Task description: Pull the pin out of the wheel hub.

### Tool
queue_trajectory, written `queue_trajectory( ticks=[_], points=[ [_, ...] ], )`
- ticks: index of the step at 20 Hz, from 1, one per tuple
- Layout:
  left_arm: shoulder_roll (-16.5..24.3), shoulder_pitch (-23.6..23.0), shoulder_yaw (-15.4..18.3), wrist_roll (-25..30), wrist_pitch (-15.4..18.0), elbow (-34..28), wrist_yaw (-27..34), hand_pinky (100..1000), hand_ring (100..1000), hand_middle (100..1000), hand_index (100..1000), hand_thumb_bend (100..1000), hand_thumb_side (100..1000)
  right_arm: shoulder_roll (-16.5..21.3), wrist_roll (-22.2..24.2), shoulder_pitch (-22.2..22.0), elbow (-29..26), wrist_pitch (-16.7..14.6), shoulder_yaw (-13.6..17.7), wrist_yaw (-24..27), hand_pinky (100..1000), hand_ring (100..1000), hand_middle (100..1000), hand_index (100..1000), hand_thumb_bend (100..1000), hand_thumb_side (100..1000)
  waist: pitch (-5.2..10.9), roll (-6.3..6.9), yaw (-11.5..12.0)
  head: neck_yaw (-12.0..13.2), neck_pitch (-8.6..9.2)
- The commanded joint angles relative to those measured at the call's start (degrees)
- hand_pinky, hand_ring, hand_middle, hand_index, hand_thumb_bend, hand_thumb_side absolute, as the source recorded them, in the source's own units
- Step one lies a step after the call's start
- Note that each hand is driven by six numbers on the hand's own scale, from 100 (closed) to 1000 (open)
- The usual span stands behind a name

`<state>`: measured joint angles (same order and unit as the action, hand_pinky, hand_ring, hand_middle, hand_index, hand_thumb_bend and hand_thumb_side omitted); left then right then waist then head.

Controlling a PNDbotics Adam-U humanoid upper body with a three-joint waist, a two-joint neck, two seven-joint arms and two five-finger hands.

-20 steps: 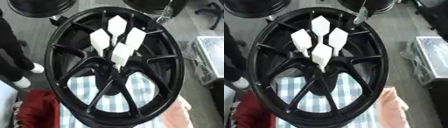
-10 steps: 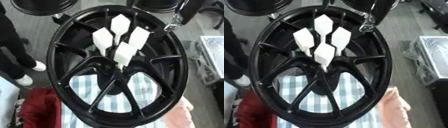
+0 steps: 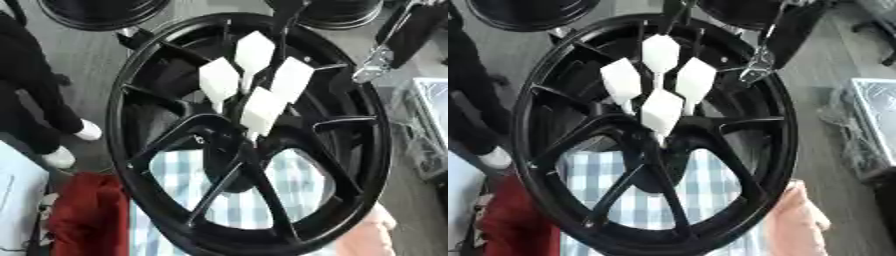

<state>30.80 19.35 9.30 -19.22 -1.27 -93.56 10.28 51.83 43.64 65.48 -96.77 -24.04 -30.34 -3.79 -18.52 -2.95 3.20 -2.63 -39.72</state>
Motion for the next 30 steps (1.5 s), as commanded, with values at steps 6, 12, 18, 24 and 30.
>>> queue_trajectory(
  ticks=[6,12,18,24,30],
  points=[
    [1.83,0.62,0.21,0.23,0.04,-1.01,-0.37,766,803,822,781,228,667,2.79,8.33,-0.96,-2.14,-5.36,1.59,0.26,755,713,752,843,544,139,0.84,0.47,-0.07,0.1,0.42],
    [1.57,0.58,0.13,0.33,0.03,-1.0,-0.36,767,804,822,781,226,670,2.62,8.33,-1.53,-2.33,-3.2,2.05,-1.56,756,739,754,841,537,136,0.85,0.61,-0.18,-0.34,0.37],
    [1.37,0.41,0.18,0.34,0.03,-0.97,-0.32,768,804,822,777,223,670,1.73,8.23,-1.75,-1.22,-2.44,1.82,-3.89,766,764,757,840,508,114,0.76,0.84,-0.14,-0.43,0.48],
    [1.04,0.27,0.1,0.46,-0.01,-0.93,-0.29,768,805,822,775,221,673,0.82,5.59,-1.83,0.24,-1.99,1.42,-7.56,760,758,751,829,470,100,0.67,0.96,-0.23,-0.45,0.69],
    [0.84,0.24,0.09,0.52,-0.03,-0.91,-0.26,769,806,823,774,218,675,-0.62,3.59,-1.92,1.95,-1.44,0.17,-9.7,754,751,744,820,460,100,0.58,1.13,-0.15,-0.57,0.79]
  ],
)
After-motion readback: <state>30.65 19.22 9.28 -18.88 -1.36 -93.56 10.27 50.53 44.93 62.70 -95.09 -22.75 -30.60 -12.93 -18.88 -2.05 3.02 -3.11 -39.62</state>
